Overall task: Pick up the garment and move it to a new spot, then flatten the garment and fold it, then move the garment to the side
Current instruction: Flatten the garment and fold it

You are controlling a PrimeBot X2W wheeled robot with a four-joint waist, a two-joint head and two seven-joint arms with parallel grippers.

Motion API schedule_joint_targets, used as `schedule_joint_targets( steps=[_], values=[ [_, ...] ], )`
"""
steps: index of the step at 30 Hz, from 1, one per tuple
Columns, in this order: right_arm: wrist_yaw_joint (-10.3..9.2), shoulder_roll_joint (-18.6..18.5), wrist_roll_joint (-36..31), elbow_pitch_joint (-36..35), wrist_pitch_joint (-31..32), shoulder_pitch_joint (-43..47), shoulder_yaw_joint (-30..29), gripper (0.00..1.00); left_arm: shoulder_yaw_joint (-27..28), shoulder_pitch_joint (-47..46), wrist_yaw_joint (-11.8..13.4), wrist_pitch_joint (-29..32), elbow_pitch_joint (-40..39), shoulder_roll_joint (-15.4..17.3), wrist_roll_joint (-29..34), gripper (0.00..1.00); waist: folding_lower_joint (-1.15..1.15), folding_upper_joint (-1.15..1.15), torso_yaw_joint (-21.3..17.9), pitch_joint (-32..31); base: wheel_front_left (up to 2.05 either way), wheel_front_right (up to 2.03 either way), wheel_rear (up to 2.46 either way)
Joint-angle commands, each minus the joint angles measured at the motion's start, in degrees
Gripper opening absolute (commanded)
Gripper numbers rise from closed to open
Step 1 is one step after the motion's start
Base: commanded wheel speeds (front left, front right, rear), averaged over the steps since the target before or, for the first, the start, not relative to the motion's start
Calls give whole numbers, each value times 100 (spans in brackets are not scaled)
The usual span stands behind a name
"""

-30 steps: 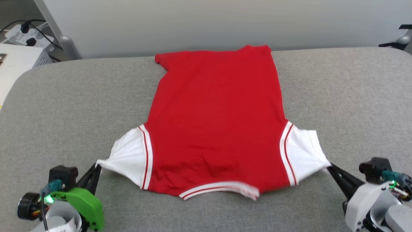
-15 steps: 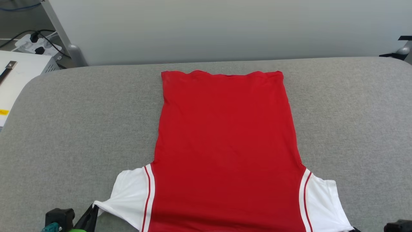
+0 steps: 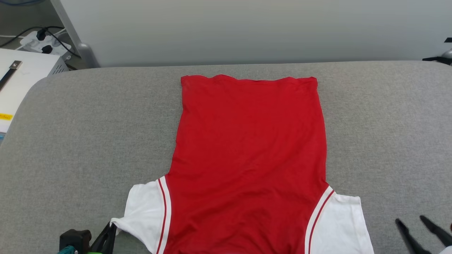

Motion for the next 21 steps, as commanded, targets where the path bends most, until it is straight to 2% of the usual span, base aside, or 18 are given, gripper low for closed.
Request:
schedule_joint_targets(
  steps=[1,8,9,11,14,15,21],
  values=[
    [-6,-47,-91,-215,35,-23,-225,100,19,-21,-17,-34,-49,-58,118,0,0,0,24,51,0,0,0],
    [-6,-238,-168,-1396,309,-789,-1169,100,48,-212,5,-34,-344,-197,387,0,0,0,198,377,0,0,0],
    [-6,-217,-281,-1711,574,-1567,-1400,100,97,-366,41,-34,-545,-245,543,0,0,0,342,630,0,0,0],
    [-6,-306,-286,-1725,877,-2129,-1300,100,132,-484,50,-34,-685,-294,633,0,0,0,458,806,0,0,0],
    [-6,-391,-211,-1596,1293,-3054,-1087,100,210,-653,53,-34,-871,-362,768,0,0,0,625,1070,0,0,0],
    [-6,-583,-182,-1251,1764,-4049,-797,100,317,-811,73,-34,-1122,-502,908,0,0,0,820,1353,0,0,0],
    [-6,-864,268,-35,3312,-5567,-17,100,410,-974,46,-34,-1473,-738,1205,0,0,0,1151,1802,0,0,0]
  ],
)
